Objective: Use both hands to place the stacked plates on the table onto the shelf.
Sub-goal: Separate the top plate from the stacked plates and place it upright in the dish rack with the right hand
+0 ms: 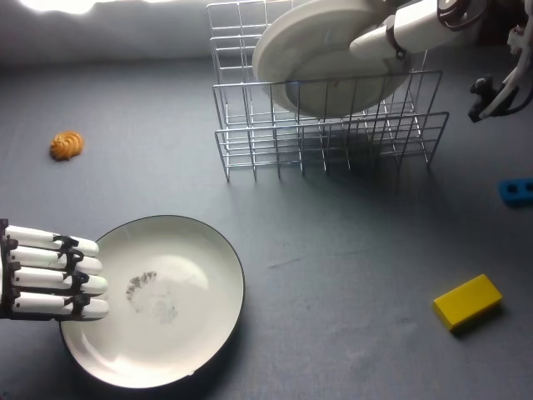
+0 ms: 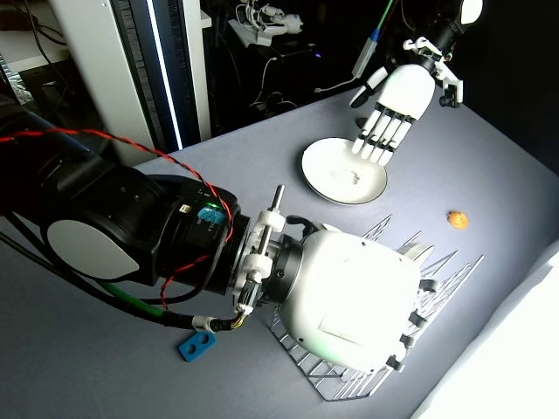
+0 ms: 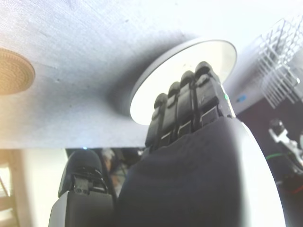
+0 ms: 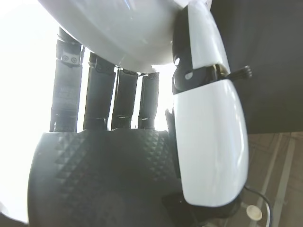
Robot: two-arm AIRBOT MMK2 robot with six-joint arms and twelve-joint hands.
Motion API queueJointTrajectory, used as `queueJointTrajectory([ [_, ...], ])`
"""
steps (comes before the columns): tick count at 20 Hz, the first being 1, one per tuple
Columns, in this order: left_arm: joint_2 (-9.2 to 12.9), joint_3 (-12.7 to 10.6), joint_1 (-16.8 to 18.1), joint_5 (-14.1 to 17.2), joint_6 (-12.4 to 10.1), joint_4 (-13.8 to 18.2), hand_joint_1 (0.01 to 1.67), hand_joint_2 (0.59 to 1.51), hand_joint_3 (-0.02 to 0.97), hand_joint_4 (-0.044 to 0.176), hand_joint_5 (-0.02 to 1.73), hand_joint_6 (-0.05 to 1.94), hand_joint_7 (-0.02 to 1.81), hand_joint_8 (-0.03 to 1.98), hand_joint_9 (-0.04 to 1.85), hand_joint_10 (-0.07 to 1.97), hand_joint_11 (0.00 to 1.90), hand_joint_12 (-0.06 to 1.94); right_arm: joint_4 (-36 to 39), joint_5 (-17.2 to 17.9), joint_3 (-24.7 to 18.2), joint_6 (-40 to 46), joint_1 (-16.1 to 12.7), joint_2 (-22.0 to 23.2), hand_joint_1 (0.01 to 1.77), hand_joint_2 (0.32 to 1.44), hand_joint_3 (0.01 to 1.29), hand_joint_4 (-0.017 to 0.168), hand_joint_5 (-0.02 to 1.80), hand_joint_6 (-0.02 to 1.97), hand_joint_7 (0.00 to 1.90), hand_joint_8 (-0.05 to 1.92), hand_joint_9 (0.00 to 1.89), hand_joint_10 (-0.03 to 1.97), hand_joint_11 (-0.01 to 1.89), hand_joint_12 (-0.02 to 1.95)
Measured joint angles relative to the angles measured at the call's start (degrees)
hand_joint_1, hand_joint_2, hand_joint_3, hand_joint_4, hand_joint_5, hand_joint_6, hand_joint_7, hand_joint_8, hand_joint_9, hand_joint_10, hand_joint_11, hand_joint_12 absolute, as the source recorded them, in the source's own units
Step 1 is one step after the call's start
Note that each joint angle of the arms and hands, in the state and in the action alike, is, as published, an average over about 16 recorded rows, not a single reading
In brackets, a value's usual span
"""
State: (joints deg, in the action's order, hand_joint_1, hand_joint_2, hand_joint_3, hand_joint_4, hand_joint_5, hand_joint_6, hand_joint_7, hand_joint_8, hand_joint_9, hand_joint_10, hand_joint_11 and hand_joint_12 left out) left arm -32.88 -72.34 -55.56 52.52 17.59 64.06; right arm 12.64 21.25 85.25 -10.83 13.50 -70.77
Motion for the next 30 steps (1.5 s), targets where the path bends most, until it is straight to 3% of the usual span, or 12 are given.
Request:
queueJointTrajectory([
  [10, 0.30, 3.01, -1.31, -4.85, -0.06, -1.97, 0.02, 1.187, 0.010, 0.007, 0.02, 0.00, 0.02, 0.01, 0.02, 0.01, 0.02, -0.02, -0.45, 0.26, 1.53, -0.11, 1.23, -0.70, 1.20, 1.01, 0.01, 0.000, 0.96, 0.97, 1.08, 0.79, 1.32, -0.01, 0.89, 1.10],
  [20, 0.57, 5.20, -2.38, -7.64, -0.42, -3.09, 0.02, 1.183, 0.010, 0.006, 0.02, 0.00, 0.02, 0.01, 0.02, 0.01, 0.02, -0.03, -0.67, 1.09, 1.90, -0.01, 1.92, -0.90, 1.20, 1.01, 0.01, -0.001, 0.96, 0.96, 1.06, 0.81, 1.30, -0.01, 0.88, 1.13],
  [23, 0.63, 5.65, -2.55, -8.14, -0.61, -3.53, 0.02, 1.182, 0.010, 0.006, 0.03, 0.00, 0.02, 0.01, 0.02, 0.01, 0.02, -0.03, -0.67, 1.38, 1.90, 0.02, 1.99, -0.91, 1.19, 1.02, 0.01, -0.002, 0.94, 0.90, 1.05, 0.71, 1.27, 0.00, 0.84, 1.15],
  [30, 1.05, 5.94, -2.61, -7.38, -0.86, -5.55, 0.02, 1.185, 0.010, 0.005, 0.03, 0.00, 0.02, 0.01, 0.02, 0.01, 0.02, -0.01, -0.64, 2.06, 1.91, 0.04, 2.02, -0.91, 1.15, 1.01, 0.01, -0.003, 0.89, 0.52, 0.98, 0.36, 1.10, 0.01, 0.66, 1.23],
])
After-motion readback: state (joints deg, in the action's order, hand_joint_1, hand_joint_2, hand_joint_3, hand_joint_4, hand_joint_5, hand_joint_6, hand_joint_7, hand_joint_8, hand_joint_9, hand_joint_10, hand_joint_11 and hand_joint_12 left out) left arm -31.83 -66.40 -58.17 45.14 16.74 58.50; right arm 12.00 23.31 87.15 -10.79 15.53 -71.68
